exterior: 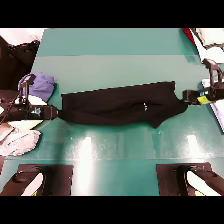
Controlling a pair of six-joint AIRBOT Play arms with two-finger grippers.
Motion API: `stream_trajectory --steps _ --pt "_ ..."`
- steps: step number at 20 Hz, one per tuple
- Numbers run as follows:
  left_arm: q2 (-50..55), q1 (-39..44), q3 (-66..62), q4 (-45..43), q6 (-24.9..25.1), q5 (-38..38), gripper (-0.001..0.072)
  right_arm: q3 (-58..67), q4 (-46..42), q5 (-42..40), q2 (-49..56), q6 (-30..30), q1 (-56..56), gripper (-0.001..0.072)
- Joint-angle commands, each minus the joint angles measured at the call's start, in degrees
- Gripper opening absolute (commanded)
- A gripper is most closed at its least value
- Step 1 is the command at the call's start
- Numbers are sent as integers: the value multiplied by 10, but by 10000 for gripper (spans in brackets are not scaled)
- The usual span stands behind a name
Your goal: Fold the shirts.
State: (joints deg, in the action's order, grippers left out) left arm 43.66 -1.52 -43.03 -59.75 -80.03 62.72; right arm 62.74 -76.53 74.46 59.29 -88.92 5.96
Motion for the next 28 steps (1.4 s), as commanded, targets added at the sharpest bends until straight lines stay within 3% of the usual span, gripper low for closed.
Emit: stream_trajectory --steps 1,7,17,18,19,20,21,25,26,27,28 --pt "12 0 0 -45 -42 -96 25 55 0 -41 71 6 0 17" --pt "87 -3 1 -56 -83 -225 25 126 0 -94 178 7 -4 17" --pt "167 -3 0 -56 -117 -349 35 164 6 -182 274 7 -4 21" --pt "167 -3 0 -55 -118 -353 266 164 6 -190 278 8 -4 27" --pt "167 -3 0 -54 -126 -353 472 164 6 -197 279 10 -4 167" --pt "167 -3 0 -54 -131 -352 487 167 7 -199 279 10 -4 373" --pt "167 -3 -5 -54 -130 -344 488 176 18 -189 279 22 0 418" --pt "167 -3 -57 -54 -119 -245 485 213 106 -101 279 108 53 418" --pt "167 -2 -69 -53 -105 -216 403 212 123 -80 281 118 74 424" --pt "167 -2 -80 -50 -85 -185 168 212 136 -55 288 134 98 506" --pt "167 -2 -87 -40 -59 -162 29 212 148 -29 298 149 121 602"
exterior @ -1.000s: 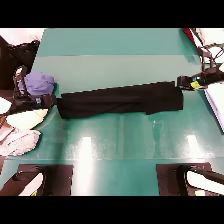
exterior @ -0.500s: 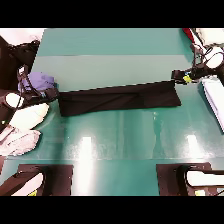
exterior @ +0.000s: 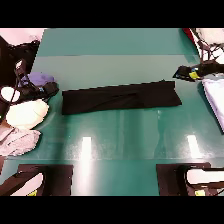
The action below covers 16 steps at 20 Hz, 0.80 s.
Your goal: Fold the shirts.
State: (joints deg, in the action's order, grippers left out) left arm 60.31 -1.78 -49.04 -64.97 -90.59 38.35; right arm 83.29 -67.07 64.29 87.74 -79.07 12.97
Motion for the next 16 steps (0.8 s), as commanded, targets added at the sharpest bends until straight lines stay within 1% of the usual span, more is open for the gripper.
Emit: stream_trajectory --steps 1,2,4,6,7,9,12,13,14,15,16 --pt "0 0 -32 27 68 101 25 7 74 102 28 66 73 661" --pt "0 0 -32 44 82 116 26 7 96 129 47 77 94 680" --pt "0 0 -32 77 111 154 26 7 129 160 84 91 120 679" --pt "0 0 -32 84 115 198 25 7 144 162 117 97 132 677" --pt "1 0 -32 83 115 215 25 7 155 159 131 110 133 676" --pt "1 0 -32 83 115 235 25 7 172 155 155 128 132 673" --pt "1 0 -32 84 113 252 25 7 181 148 182 137 124 648" --pt "1 0 -32 84 113 255 24 7 181 147 186 139 121 626" --pt "1 3 -32 83 111 256 24 7 180 144 189 144 115 624" --pt "2 11 -32 83 111 253 24 7 180 137 190 147 109 600" --pt "2 24 -32 82 111 249 25 7 181 127 190 147 101 553"
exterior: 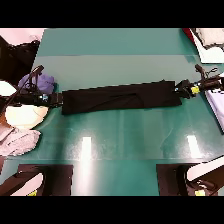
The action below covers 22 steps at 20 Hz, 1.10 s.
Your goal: Fold the shirts.
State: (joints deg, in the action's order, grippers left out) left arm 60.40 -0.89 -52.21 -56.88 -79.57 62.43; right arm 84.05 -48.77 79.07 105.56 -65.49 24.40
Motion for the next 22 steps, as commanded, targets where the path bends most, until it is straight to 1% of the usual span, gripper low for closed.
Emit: stream_trajectory --steps 1,4,5,6,8,12,15,18,20,22 --pt "1 29 -1 1 -1 0 24 0 -2 -27 12 12 -21 552" --pt "1 68 -1 2 -23 -35 24 0 -2 -37 11 31 -42 216" --pt "3 76 -4 2 -30 -42 24 -1 -1 -35 10 38 -47 75" --pt "15 82 -18 2 -30 -39 24 -1 12 -29 7 54 -48 20" --pt "53 97 -65 4 -30 -25 24 -1 73 -20 -6 71 -48 18" --pt "187 159 -210 3 -29 -40 24 0 153 -19 -78 69 -62 17" --pt "319 212 -337 3 -29 -43 24 0 166 -20 -144 48 -103 16" --pt "434 250 -443 4 -31 -43 24 9 189 -22 -189 37 -150 16" --pt "485 260 -482 6 -48 -43 24 56 187 -14 -192 18 -187 15" --pt "513 260 -502 16 -60 -46 24 96 174 -16 -192 0 -221 15"
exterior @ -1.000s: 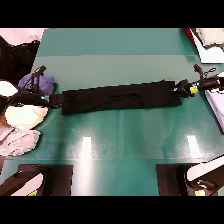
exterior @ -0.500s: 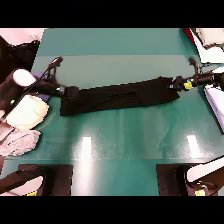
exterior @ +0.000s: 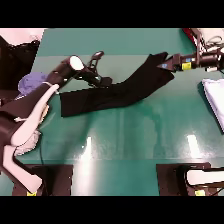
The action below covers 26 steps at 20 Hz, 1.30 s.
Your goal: Fold the shirts.
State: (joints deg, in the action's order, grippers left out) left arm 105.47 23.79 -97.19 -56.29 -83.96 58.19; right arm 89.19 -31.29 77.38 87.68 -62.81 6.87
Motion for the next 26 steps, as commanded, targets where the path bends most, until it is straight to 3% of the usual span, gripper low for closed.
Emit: stream_trajectory --steps 1,13,19,26 --pt "66 13 -54 10 -16 -8 25 62 -12 2 -12 -34 -63 15" --pt "34 0 -62 -57 -16 23 24 133 -47 -61 3 -79 -205 15" --pt "-92 -111 -92 -120 -11 109 25 133 -43 -105 33 -76 -278 16" --pt "-254 -247 -92 -185 -11 149 25 133 -44 -224 71 -50 -374 16"
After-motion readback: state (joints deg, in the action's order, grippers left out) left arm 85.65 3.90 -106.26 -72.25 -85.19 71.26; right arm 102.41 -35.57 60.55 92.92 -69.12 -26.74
